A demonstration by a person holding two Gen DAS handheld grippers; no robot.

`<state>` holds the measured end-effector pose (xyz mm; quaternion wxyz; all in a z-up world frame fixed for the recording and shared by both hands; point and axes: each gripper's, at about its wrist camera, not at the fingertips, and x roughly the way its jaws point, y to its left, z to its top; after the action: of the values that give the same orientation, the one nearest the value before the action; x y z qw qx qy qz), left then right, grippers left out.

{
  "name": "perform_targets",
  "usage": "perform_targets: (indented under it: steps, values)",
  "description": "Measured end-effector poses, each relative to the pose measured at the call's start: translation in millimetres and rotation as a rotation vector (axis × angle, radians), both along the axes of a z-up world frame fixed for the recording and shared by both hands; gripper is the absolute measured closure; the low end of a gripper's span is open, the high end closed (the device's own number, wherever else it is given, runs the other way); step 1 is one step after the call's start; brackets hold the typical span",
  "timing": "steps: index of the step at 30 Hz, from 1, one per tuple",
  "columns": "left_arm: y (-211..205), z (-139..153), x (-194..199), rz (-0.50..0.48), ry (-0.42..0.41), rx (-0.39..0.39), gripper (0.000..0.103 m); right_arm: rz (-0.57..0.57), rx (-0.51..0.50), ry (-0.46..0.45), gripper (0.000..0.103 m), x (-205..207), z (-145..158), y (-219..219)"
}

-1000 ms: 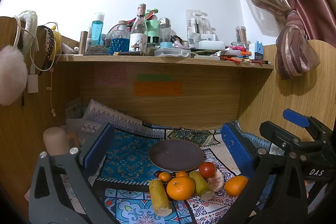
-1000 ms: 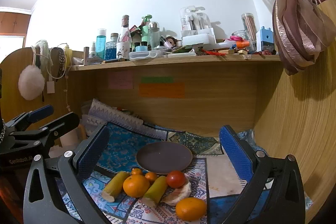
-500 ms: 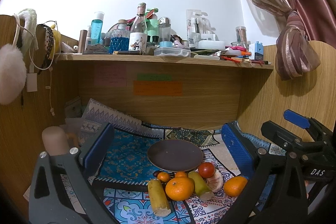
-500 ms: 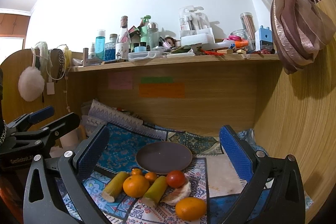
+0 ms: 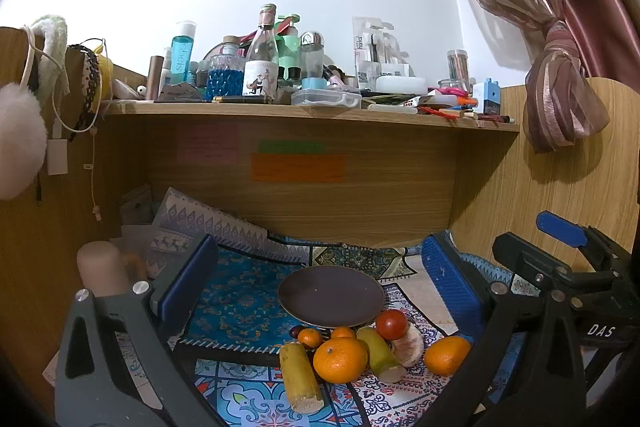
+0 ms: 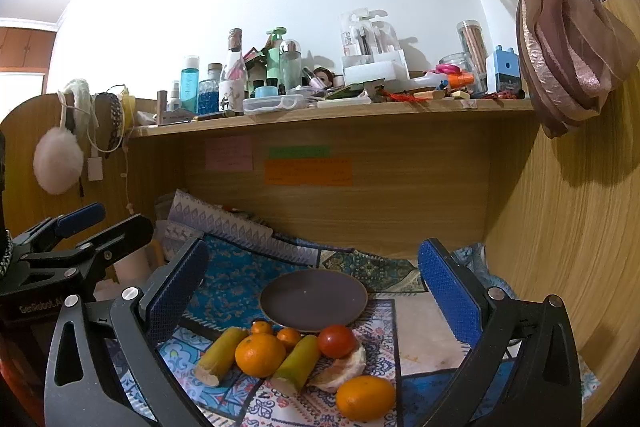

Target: Organize fruits

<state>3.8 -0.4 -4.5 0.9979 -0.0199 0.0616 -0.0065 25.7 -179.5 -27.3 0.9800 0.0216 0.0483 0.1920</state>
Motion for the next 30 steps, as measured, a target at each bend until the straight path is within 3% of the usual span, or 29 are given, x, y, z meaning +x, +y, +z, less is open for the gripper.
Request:
perform_targets:
  steps: [30]
  values:
    - [2.6, -2.5, 4.1, -0.009, 0.01, -0.007, 0.0, 0.003, 0.001, 0.003, 0.0, 7.3, -1.6, 1.4]
